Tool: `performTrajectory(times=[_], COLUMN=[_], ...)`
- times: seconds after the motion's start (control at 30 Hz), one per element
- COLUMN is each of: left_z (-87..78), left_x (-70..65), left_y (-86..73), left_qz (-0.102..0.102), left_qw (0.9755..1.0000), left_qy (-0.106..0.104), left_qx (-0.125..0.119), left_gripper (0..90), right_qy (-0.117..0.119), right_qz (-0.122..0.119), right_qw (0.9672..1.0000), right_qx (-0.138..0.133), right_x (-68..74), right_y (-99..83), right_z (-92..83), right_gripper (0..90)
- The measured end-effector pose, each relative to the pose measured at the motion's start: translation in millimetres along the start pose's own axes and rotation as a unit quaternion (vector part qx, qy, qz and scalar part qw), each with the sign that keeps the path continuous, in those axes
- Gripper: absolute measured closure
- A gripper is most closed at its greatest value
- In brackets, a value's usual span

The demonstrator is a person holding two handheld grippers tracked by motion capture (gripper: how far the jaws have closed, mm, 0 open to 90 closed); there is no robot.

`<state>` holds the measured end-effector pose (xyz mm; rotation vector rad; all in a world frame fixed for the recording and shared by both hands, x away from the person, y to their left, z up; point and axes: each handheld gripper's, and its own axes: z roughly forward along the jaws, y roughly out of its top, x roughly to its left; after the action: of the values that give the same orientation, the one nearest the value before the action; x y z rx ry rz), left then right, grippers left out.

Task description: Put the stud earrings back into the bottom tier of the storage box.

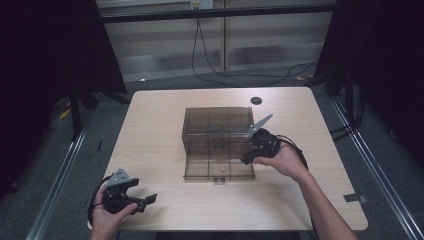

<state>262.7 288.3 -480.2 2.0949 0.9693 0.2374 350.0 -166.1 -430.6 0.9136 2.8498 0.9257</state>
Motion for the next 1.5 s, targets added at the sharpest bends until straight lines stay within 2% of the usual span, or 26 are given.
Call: performTrajectory(times=[0.2,0.4,0.63,1.23,1.3,1.4,1.5], left_z=[0.6,0.8,1.3,1.1,1.1,0.9,0.6], left_x=[-0.4,-0.2,-0.5,0.0,-0.1,-0.2,-0.2], left_y=[0.0,0.1,0.3,0.2,0.3,0.2,0.2], left_qz=[0.000,0.001,0.000,0.002,0.002,0.002,0.000], left_qw=[1.0000,1.0000,1.0000,1.0000,1.0000,1.0000,1.0000], left_qy=[0.000,-0.002,-0.001,-0.001,-0.001,-0.002,-0.002], left_qx=[0.000,0.001,0.003,0.002,0.003,0.001,0.000], left_gripper=[5.9,6.0,5.9,5.9,5.9,5.9,5.9], right_qy=[-0.012,-0.027,-0.051,-0.060,-0.056,-0.055,-0.055], right_qz=[0.006,0.032,0.064,0.071,0.075,0.069,0.072], right_qw=[0.9999,0.9991,0.9964,0.9942,0.9945,0.9948,0.9944], right_qx=[-0.001,0.002,0.022,0.053,0.048,0.052,0.054], right_x=[-6.6,-18.1,-37.5,-51.7,-51.6,-51.7,-50.2], right_y=[-14.6,-35.2,-54.6,-55.2,-55.0,-54.2,-52.8], right_z=[-12.1,-19.5,-17.4,1.3,2.3,3.0,5.7], right_gripper=[76.6,77.8,79.0,79.1,79.3,79.5,79.5])
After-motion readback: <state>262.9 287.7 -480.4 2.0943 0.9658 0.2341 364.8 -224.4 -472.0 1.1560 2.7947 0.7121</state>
